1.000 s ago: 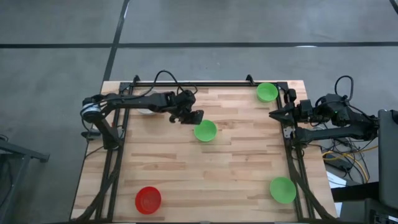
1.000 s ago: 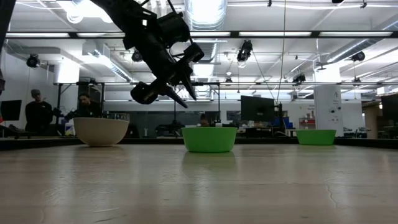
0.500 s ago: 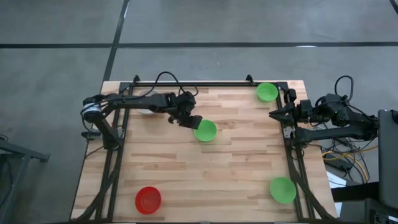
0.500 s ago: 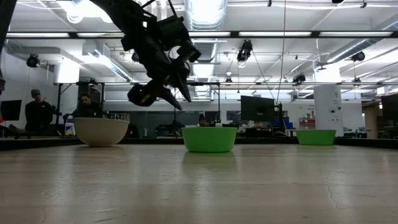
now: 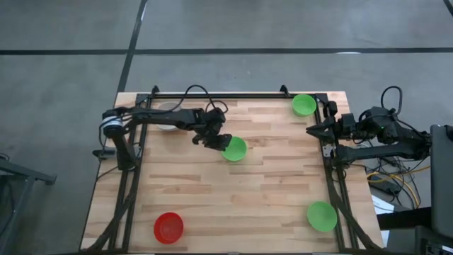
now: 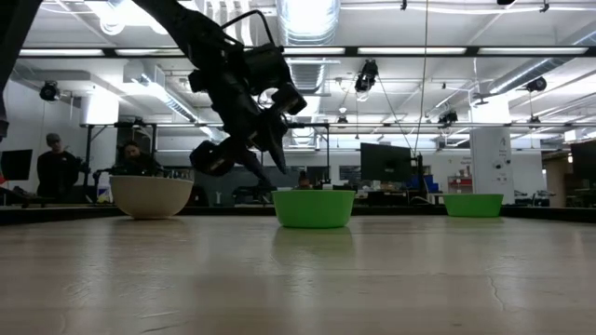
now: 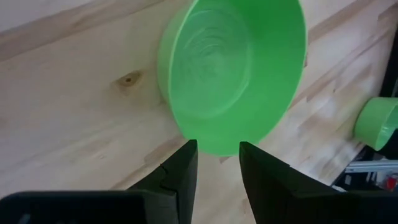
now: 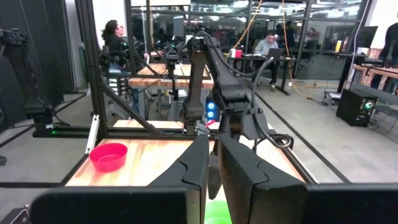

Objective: Nest bowls inside each other
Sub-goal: Stack the middle green bowl on the gray bowl

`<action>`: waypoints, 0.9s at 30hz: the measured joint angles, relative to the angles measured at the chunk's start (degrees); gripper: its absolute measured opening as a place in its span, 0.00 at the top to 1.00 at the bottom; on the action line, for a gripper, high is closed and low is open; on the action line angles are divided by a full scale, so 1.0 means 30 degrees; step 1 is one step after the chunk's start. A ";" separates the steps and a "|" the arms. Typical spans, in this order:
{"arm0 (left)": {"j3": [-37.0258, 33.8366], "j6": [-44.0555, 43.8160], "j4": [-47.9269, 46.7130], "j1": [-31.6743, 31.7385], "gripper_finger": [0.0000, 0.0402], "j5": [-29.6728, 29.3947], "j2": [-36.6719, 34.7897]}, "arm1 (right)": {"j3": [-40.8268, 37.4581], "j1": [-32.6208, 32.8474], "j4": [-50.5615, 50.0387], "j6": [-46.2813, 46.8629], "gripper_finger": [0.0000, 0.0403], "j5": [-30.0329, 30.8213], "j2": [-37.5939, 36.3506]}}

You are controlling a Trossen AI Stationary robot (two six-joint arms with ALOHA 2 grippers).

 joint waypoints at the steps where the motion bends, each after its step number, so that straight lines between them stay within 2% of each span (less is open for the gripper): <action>1: 0.0000 -0.0033 0.0011 -0.0001 0.69 0.0000 0.0064 | 0.0000 0.0000 0.0003 -0.0002 0.92 0.0000 0.0000; 12: 0.0000 -0.0921 0.0267 0.0006 0.69 0.0593 0.1169 | 0.0002 0.0000 0.0000 -0.0002 0.92 0.0000 0.0000; 20: 0.0094 -0.1058 0.0516 0.0006 0.69 0.0765 0.1043 | -0.0001 -0.0004 0.0000 -0.0001 0.92 0.0000 0.0000; 27: 0.0182 -0.2925 0.0456 0.0006 0.69 0.0681 0.1032 | -0.0003 -0.0005 0.0000 0.0001 0.92 0.0000 0.0000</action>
